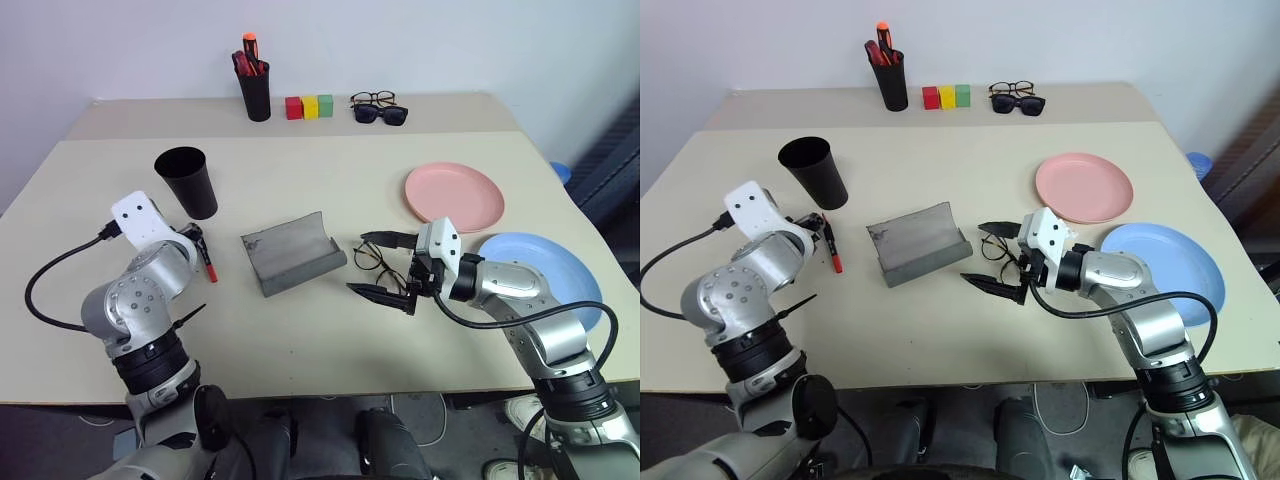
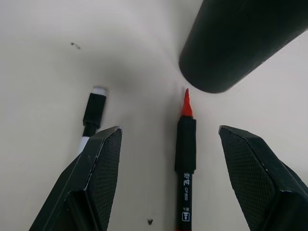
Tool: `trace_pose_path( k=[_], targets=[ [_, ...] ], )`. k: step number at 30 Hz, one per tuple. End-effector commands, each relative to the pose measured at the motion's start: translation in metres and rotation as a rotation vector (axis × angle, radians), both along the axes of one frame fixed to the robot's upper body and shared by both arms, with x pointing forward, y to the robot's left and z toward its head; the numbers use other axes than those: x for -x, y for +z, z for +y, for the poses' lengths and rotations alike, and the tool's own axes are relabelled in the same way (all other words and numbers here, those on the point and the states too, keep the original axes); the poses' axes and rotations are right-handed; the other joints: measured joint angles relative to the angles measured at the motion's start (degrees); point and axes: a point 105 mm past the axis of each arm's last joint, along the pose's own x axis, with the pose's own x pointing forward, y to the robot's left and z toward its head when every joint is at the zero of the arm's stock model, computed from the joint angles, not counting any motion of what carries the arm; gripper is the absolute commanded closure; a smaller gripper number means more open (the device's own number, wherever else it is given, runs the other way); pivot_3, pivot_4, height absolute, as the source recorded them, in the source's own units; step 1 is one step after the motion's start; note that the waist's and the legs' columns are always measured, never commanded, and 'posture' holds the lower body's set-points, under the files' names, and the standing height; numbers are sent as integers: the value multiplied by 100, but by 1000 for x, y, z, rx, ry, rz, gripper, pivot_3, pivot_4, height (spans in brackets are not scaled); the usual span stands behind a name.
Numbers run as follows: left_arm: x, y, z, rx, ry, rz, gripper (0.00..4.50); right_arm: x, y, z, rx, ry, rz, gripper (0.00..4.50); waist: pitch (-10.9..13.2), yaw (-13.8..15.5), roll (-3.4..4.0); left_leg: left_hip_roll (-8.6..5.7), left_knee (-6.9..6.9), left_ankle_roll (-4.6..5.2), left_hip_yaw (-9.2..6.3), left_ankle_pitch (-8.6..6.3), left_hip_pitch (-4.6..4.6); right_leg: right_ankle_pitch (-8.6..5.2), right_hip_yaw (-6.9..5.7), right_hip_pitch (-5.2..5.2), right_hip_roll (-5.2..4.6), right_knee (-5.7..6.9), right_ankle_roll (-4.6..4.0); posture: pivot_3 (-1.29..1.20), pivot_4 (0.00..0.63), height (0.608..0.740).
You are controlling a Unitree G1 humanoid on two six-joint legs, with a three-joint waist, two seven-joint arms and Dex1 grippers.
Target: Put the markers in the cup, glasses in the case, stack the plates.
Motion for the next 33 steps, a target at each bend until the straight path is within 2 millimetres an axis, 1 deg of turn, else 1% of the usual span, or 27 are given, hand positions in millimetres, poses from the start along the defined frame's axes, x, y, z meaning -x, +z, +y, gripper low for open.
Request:
trace_pose_path(
  k=[1, 6, 11, 14, 20, 25, 28, 31, 33],
  targets=[
    [0, 4, 0, 3, 13, 14, 1193, 1, 9, 0, -24, -5, -53, 0, 1, -6, -1, 0, 0, -1, 0, 1, 0, 0, 0, 0, 0, 0, 0, 0, 150, 740],
    [-3, 2, 3, 7, 18, 41, 1193, 0, 17, -3, -41, -39, -59, 0, 3, -4, -6, 0, 1, -4, 0, 2, 0, 0, 0, 0, 1, 1, 0, 0, 150, 740],
    [-2, -6, 8, 25, 29, 77, 1193, 4, 20, -3, -47, -61, -55, 0, 5, 1, -9, 0, 0, -4, 0, 2, 0, 0, 0, 0, 0, 0, 0, 0, 150, 740],
    [-5, -5, 10, 29, 32, 85, 1193, 6, 22, -4, -50, -73, -55, 0, 11, 2, -19, 0, 0, -4, 0, 2, 0, 0, 0, -1, 0, 0, 1, 0, 150, 740],
    [-11, -4, 7, 64, 28, 100, 1193, 9, 24, -4, -53, -90, -56, 0, 16, 1, -28, 0, 2, -6, 0, 3, 0, 1, 0, 1, 0, 0, 2, 0, 150, 740],
    [-17, 0, 9, 47, 25, 109, 1193, 12, 23, -4, -52, -104, -53, 0, 17, 1, -30, 0, 0, -6, 0, 3, 0, 1, 0, -1, 0, 0, 2, 0, 150, 740],
    [-21, -3, 10, 40, 22, 127, 1193, 12, 23, -2, -53, -105, -50, 0, 17, -11, -30, 0, 0, -6, 0, 3, 0, 1, 0, -1, 0, 1, 2, 0, 150, 740],
    [-22, -7, 13, 34, 34, 136, 2078, 12, 24, -1, -52, -105, -49, 0, 17, -8, -30, 0, 1, -6, 0, 3, 0, 1, -1, -2, 1, 2, 2, 0, 150, 740],
    [-20, -11, 18, 39, 59, 153, 2993, 11, 25, -1, -51, -104, -50, 0, 18, -8, -30, 0, 1, -6, 0, 3, 0, 1, -1, -3, 1, 2, 3, 0, 150, 740]
  ],
)
